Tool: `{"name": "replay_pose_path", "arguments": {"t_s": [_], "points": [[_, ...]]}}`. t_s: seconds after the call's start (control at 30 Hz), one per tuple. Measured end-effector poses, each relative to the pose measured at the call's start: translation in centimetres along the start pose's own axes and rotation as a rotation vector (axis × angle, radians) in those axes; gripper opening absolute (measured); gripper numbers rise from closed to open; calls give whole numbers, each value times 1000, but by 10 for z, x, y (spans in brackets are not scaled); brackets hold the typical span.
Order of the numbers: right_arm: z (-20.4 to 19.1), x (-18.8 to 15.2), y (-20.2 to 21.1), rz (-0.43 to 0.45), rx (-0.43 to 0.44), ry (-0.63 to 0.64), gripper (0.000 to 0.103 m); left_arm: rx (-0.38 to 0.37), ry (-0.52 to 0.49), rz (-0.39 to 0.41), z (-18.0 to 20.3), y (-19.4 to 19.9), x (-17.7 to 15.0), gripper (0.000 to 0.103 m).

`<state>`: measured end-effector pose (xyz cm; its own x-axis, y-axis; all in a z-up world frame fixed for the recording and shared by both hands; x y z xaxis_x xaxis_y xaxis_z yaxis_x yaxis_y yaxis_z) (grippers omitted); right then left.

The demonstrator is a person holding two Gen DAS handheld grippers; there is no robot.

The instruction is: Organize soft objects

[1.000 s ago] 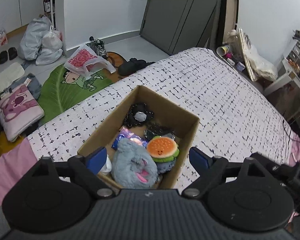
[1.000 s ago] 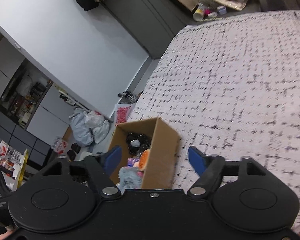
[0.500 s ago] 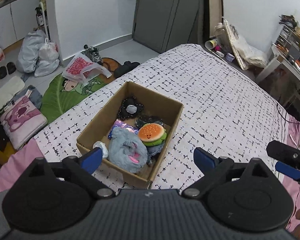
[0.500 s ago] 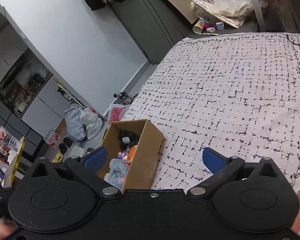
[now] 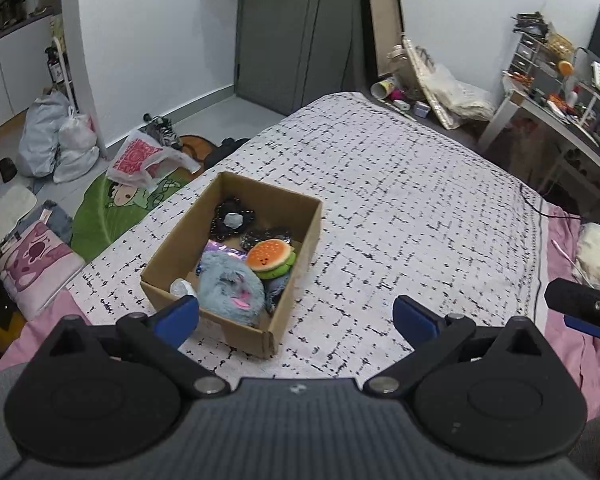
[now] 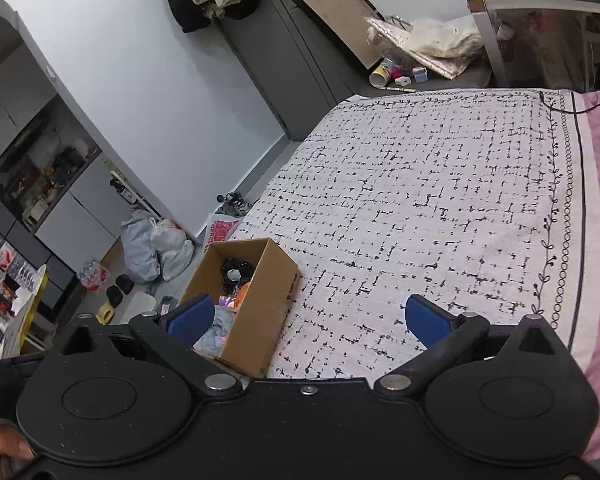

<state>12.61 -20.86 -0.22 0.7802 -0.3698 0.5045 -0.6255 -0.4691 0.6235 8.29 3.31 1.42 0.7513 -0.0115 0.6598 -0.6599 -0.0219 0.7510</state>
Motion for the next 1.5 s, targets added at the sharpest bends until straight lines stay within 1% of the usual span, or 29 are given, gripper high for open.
{"name": "replay_pose_path", "arguments": {"t_s": [0.17,0.37,0.5,0.6,0.77,0.87,1.03,1.23,1.5], "points": [[3,-3,11,16,-34,-5,103,0,-20,12,6,11,-5,102],[-6,-10,24,30,-41,0,103,-15,-37,22,8,26,-13,102],[-11,-20,34,36,-44,-9,103,-21,-31,28,9,36,-18,102],[-14,-28,39,27,-53,-2,103,-16,-48,44,10,45,-21,102],[-25,-46,47,7,-26,40,103,-11,-38,61,7,56,-24,102],[-31,-56,51,-11,-24,53,103,5,-46,63,6,62,-26,102],[-40,-69,57,-14,-35,84,103,11,-79,54,7,70,-35,102],[-44,-72,64,-7,-43,98,103,28,-97,52,5,81,-45,102],[-43,-77,69,-7,-56,87,103,34,-93,70,0,91,-50,102]]}}
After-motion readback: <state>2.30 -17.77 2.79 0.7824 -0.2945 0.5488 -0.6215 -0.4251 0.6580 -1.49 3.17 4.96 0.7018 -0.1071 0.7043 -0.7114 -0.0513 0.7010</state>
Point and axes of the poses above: each gripper's, at about its wrist camera, not at the fingertips, and y roughly against the way its jaws point, z to its right, x to its top, the point moved 4 cm from there along -y, roughly the way its jaws point, and after that the axes turned 12 degrees about -y, right-handed, at the moved point
